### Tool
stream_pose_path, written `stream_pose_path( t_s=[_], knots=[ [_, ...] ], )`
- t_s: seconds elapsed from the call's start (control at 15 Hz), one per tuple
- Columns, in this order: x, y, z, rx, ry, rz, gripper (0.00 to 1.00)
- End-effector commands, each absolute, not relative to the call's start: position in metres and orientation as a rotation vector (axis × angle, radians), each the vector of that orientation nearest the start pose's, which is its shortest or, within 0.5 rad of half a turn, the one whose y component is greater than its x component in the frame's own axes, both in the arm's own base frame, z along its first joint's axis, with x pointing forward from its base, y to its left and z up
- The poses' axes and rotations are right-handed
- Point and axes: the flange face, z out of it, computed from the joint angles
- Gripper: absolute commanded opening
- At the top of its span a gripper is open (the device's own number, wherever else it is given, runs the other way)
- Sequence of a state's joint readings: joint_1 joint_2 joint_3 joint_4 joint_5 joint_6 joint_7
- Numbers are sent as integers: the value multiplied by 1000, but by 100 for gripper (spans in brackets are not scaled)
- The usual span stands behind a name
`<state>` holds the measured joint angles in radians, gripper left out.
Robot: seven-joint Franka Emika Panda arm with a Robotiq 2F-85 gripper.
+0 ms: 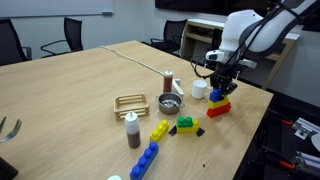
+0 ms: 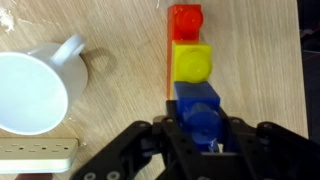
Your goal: Put the blue-yellow building block on top of the orange building block
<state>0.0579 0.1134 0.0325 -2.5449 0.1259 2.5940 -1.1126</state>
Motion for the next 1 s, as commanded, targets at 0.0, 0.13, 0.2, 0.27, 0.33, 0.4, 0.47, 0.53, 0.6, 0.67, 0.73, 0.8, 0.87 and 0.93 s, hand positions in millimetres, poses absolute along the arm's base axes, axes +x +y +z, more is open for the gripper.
stream_pose_path(
  t_s=[0.0,0.13,0.2,0.27,0.33,0.4,0.47,0.53,0.6,0.67,0.73,0.8,0.87,0.93],
  knots=[
    [446,34,226,-2601,-1617,28,10],
    [445,33,225,-2601,-1610,24,10],
    [444,33,225,-2602,-1607,22,10],
    [442,32,224,-2603,-1604,21,10],
    [441,32,224,-2603,-1600,20,10],
    [440,31,223,-2603,-1592,18,10],
    [440,31,222,-2604,-1587,18,10],
    [439,31,221,-2607,-1580,16,10],
    [438,31,220,-2613,-1570,12,10],
    [438,30,219,-2623,-1551,3,10],
    [437,29,218,-2629,-1534,-5,10],
    [436,29,217,-2635,-1513,-12,10],
    [435,28,216,-2642,-1489,-20,10],
    [434,28,215,-2650,-1463,-32,10]
  ],
)
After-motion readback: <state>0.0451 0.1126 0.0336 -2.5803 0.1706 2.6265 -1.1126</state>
